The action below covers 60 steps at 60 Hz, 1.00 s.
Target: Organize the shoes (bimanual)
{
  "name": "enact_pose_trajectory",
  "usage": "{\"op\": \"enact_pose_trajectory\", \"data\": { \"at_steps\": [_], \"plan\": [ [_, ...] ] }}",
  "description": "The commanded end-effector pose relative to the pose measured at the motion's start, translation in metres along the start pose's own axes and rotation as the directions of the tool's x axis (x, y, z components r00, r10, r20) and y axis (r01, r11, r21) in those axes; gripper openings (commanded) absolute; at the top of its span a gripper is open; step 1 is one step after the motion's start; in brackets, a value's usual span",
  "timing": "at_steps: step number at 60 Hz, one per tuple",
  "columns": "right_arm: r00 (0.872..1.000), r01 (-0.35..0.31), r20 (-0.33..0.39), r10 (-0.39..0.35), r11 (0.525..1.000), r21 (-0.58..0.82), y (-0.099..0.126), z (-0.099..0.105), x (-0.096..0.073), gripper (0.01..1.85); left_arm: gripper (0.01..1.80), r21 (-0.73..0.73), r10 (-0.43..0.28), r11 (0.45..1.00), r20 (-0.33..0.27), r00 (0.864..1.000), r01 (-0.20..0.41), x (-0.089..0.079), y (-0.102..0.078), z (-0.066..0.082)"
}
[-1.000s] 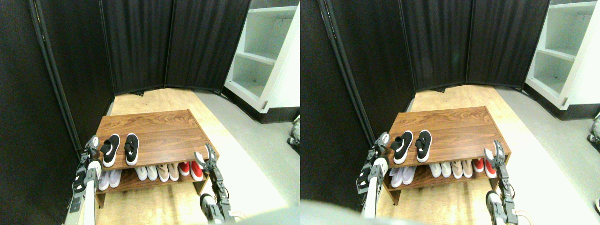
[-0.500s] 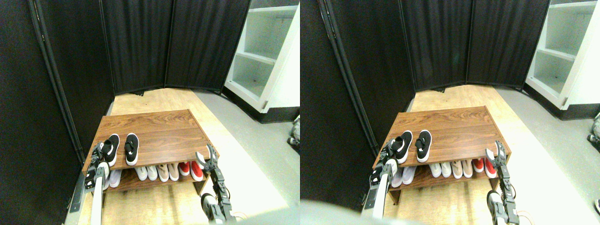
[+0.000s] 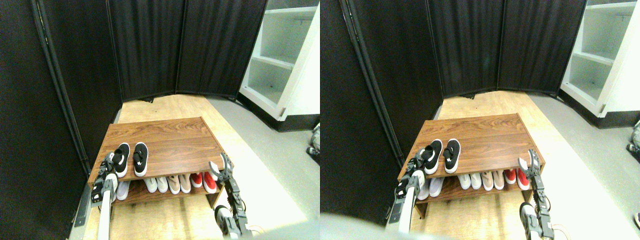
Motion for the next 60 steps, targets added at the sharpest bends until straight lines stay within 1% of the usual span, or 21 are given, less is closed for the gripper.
{"op": "enact_pose_trajectory", "data": {
  "at_steps": [1,3,5,11,18,22,26,27,28,31,34,37,40,42,44,45,46,49,51,58,60],
  "plan": [
    [0.999,-0.034,0.036,0.035,0.999,-0.019,0.005,0.005,0.003,0.41,0.01,-0.014,-0.056,0.998,-0.027,0.998,0.055,0.000,-0.017,-0.007],
    [0.998,-0.040,0.040,0.041,0.999,-0.024,0.006,0.005,0.004,0.41,0.01,-0.026,-0.050,0.998,-0.032,0.998,0.049,-0.002,-0.020,-0.009],
    [0.999,-0.031,0.036,0.032,0.999,-0.026,0.006,0.005,0.004,0.41,0.01,-0.038,-0.061,0.998,-0.041,0.997,0.060,-0.003,-0.024,-0.013],
    [0.999,-0.026,0.035,0.026,0.999,-0.024,0.005,0.005,0.003,0.41,0.01,-0.049,-0.056,0.997,-0.039,0.998,0.054,-0.004,-0.032,-0.018],
    [0.999,-0.024,0.031,0.025,0.999,-0.025,0.005,0.004,0.003,0.42,0.01,-0.055,-0.059,0.997,-0.037,0.998,0.057,-0.005,-0.036,-0.019],
    [0.999,-0.018,0.030,0.019,1.000,-0.022,0.004,0.004,0.003,0.42,0.01,-0.041,-0.055,0.998,-0.017,0.998,0.054,-0.005,-0.034,-0.018],
    [0.999,-0.023,0.033,0.023,1.000,-0.021,0.004,0.005,0.003,0.41,0.01,-0.008,-0.050,0.999,0.008,0.999,0.051,-0.005,-0.029,-0.014],
    [0.999,-0.022,0.037,0.023,0.999,-0.023,0.003,0.005,0.003,0.41,0.01,0.005,-0.048,0.999,0.024,0.999,0.048,-0.005,-0.023,-0.010],
    [0.999,-0.022,0.037,0.023,0.999,-0.023,0.003,0.005,0.003,0.41,0.01,0.005,-0.048,0.999,0.024,0.999,0.048,-0.005,-0.023,-0.010],
    [0.999,-0.026,0.041,0.027,0.999,-0.023,0.002,0.005,0.002,0.40,0.01,0.018,-0.039,0.999,0.058,0.998,0.038,-0.006,-0.015,-0.003],
    [0.999,-0.026,0.044,0.027,1.000,-0.015,0.002,0.006,0.002,0.40,0.01,0.041,-0.057,0.998,0.081,0.995,0.053,-0.006,-0.007,0.003],
    [0.999,-0.025,0.041,0.026,1.000,-0.014,0.001,0.006,0.001,0.40,0.01,0.072,-0.060,0.996,0.128,0.990,0.051,-0.008,0.001,0.010],
    [0.999,-0.026,0.038,0.026,1.000,-0.016,0.000,0.006,0.001,0.40,0.01,0.090,-0.087,0.993,0.147,0.985,0.075,-0.011,0.009,0.018],
    [0.999,-0.025,0.038,0.026,1.000,-0.013,0.000,0.006,0.001,0.40,0.01,0.103,-0.086,0.992,0.170,0.982,0.069,-0.014,0.013,0.024],
    [0.999,-0.025,0.037,0.025,1.000,-0.012,0.000,0.006,0.001,0.40,0.01,0.094,-0.084,0.993,0.174,0.981,0.068,-0.015,0.015,0.026],
    [0.999,-0.021,0.033,0.021,1.000,-0.007,0.000,0.005,0.001,0.40,0.01,0.118,-0.095,0.990,0.185,0.978,0.073,-0.020,0.019,0.033],
    [0.999,-0.021,0.033,0.021,1.000,-0.007,0.000,0.005,0.001,0.40,0.01,0.118,-0.095,0.990,0.185,0.978,0.073,-0.020,0.019,0.033],
    [0.999,-0.025,0.031,0.025,1.000,-0.012,0.000,0.005,0.001,0.40,0.01,0.171,-0.142,0.979,0.185,0.972,0.110,-0.027,0.024,0.041],
    [0.999,-0.028,0.033,0.028,1.000,-0.011,0.000,0.005,0.001,0.40,0.01,0.170,-0.145,0.979,0.191,0.971,0.113,-0.033,0.027,0.046],
    [1.000,-0.018,0.023,0.018,1.000,-0.001,0.001,0.004,0.002,0.41,0.01,0.151,-0.161,0.980,0.207,0.965,0.131,-0.045,0.028,0.051],
    [0.999,-0.022,0.025,0.022,1.000,-0.004,0.001,0.004,0.002,0.41,0.01,0.136,-0.184,0.978,0.211,0.960,0.157,-0.050,0.027,0.048]
  ]
}}
